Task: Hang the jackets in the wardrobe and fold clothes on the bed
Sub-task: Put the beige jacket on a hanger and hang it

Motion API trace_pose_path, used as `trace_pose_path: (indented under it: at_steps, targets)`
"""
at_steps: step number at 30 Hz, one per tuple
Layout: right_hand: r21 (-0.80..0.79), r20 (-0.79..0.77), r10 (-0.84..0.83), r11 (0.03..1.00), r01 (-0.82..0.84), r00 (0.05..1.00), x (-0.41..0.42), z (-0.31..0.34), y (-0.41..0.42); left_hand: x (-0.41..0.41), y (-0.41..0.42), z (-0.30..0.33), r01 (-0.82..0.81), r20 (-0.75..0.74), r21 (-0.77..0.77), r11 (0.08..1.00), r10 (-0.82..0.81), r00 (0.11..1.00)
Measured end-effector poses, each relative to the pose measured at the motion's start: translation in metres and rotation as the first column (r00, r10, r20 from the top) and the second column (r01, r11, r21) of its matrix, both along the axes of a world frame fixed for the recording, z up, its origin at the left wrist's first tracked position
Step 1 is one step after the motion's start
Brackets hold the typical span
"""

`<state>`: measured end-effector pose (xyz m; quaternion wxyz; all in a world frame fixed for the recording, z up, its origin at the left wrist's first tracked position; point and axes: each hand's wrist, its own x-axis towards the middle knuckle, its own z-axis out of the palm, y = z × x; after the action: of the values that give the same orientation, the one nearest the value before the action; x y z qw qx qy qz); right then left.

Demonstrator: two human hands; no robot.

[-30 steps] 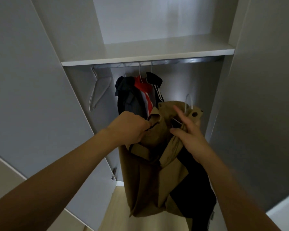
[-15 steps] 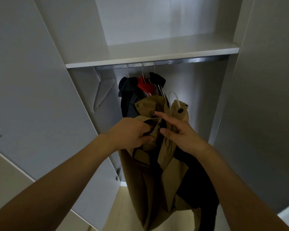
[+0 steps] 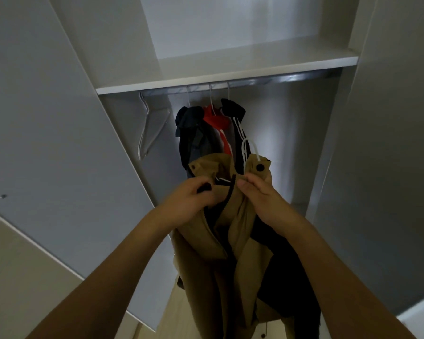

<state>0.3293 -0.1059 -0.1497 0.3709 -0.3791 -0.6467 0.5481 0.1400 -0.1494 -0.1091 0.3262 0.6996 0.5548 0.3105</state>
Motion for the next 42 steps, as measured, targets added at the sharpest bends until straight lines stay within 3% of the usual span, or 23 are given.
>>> trace_pose_path:
  at_steps: [3, 6, 13, 18, 26, 42]
  targets:
    - [-0.010, 0.016, 0.024, 1.000, -0.024, 1.000, 0.006, 0.005, -0.005, -0.003, -0.008, 0.001, -0.065, 0.324, -0.033, 0.997, 0.072, 0.943]
    - [-0.006, 0.102, 0.103, 0.995, -0.103, 0.989, 0.010, 0.019, -0.010, -0.003, -0.014, 0.007, -0.105, 0.442, -0.084, 0.991, 0.131, 0.887]
    - [0.041, 0.171, 0.189, 0.979, -0.199, 0.967, 0.018, 0.043, -0.024, 0.006, -0.023, 0.020, -0.036, 0.421, -0.051, 0.998, 0.054, 0.905]
    - [0.054, 0.200, 0.171, 0.981, -0.186, 0.965, 0.023, 0.045, -0.027, 0.016, -0.029, 0.023, 0.016, 0.476, -0.079, 0.997, 0.023, 0.879]
    - [0.040, 0.216, 0.164, 0.983, -0.177, 0.963, 0.029, 0.040, -0.030, 0.026, -0.032, 0.020, 0.003, 0.433, -0.056, 0.998, 0.021, 0.901]
    - [-0.040, 0.129, 0.158, 0.987, -0.154, 0.979, 0.028, 0.030, -0.027, 0.029, -0.031, 0.015, 0.068, 0.444, -0.055, 0.996, -0.036, 0.895]
